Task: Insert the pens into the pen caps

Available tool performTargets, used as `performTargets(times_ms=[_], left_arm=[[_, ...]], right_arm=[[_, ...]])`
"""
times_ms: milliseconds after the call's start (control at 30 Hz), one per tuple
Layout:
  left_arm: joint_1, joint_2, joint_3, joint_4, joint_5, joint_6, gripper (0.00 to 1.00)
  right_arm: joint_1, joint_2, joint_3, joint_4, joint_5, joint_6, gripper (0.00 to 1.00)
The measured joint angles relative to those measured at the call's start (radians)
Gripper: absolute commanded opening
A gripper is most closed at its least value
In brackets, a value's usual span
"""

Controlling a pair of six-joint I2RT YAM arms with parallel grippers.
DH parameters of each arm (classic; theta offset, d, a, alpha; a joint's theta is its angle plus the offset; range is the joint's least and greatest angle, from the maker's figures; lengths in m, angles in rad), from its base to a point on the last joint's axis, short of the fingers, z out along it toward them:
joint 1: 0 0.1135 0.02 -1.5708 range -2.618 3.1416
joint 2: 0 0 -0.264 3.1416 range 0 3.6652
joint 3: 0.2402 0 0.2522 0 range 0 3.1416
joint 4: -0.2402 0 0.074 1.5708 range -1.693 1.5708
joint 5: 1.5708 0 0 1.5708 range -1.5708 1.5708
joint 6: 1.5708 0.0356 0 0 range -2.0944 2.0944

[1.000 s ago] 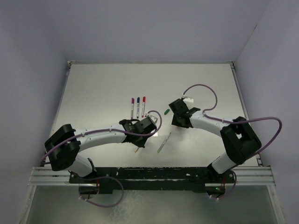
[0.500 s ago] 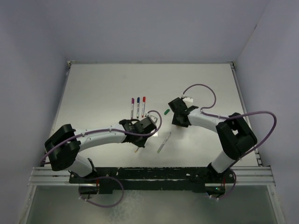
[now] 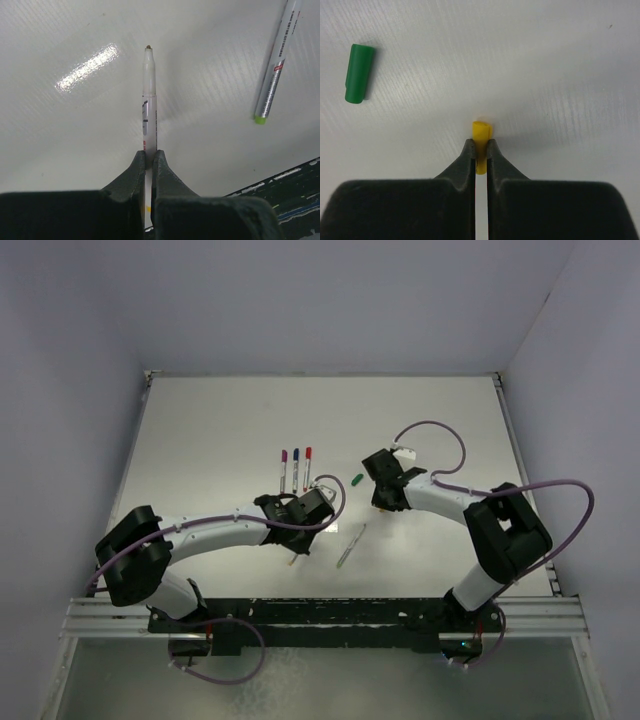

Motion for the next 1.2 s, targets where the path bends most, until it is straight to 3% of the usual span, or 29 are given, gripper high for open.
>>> performTargets(times_ms=[433, 667, 933, 1200], left_arm=[[0.006, 0.000, -0.018, 0.061, 0.005, 0.008, 0.00], [0.006, -0.037, -0.037, 0.134, 0.011, 0.010, 0.00], [0.006, -0.132, -0.120, 0.404, 0.036, 0.026, 0.00], [0.006, -0.189, -0.251, 0.763, 0.119, 0.039, 0.00]], right_arm=[[-0.005, -0.059, -0.031, 0.021, -0.066, -0.047, 0.00], [-0.005, -0.294, -0.052, 0.051, -0.097, -0.124, 0.00], [-0.005, -0.653, -0.194, 0.201, -0.114, -0.193, 0.00], [-0.005, -0.826, -0.325, 0.376, -0.195, -0.264, 0.00]])
